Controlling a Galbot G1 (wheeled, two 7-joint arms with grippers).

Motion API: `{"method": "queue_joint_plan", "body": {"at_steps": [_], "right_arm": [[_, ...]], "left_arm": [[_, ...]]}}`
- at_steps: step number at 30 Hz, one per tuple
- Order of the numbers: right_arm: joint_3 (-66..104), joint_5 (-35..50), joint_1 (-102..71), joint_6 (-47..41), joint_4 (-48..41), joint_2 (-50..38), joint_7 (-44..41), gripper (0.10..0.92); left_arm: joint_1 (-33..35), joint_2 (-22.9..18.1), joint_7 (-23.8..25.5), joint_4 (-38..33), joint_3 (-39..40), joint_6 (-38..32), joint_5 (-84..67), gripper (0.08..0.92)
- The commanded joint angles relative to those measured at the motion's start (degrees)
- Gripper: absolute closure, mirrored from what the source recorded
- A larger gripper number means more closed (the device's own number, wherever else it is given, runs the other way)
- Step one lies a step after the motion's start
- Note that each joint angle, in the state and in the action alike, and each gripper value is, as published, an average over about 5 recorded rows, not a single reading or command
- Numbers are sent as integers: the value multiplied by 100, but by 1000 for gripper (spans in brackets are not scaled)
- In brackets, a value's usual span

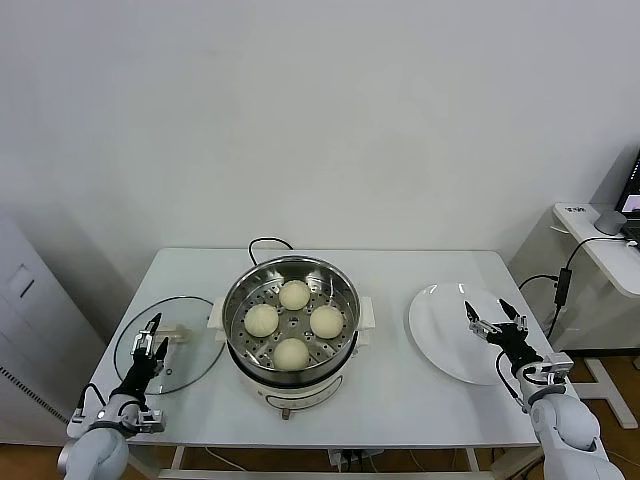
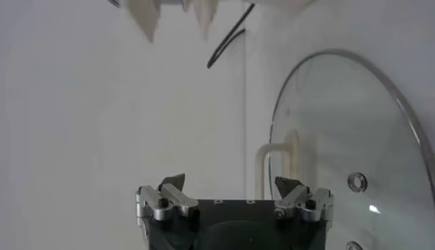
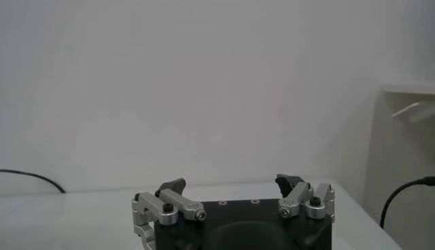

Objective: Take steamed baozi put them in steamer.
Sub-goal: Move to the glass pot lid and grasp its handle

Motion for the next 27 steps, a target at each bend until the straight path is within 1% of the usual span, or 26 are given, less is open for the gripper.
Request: {"method": "queue_joint_plan", "body": {"at_steps": [1, 6, 10, 13, 20, 27], "right_arm": [[33, -90, -35, 21, -37, 49, -41, 203], [47, -106, -49, 30, -53, 56, -65, 203], [74, -102, -50, 33, -47, 47, -80, 203], [94, -98, -48, 34, -47, 47, -91, 203], [112, -99, -27, 29, -37, 39, -106, 203], [116, -104, -42, 27, -37, 33, -127, 203]], "left_arm": [[-630, -102, -62, 603, 48, -59, 351, 177], [-820, -139, -57, 719, 80, -45, 406, 177], [-846, -154, -19, 750, 79, -50, 419, 178], [-812, -153, -1, 745, 72, -56, 406, 208], [-716, -161, -8, 611, 40, -115, 274, 398], [-535, -60, 71, 217, -12, -122, -219, 606]]}}
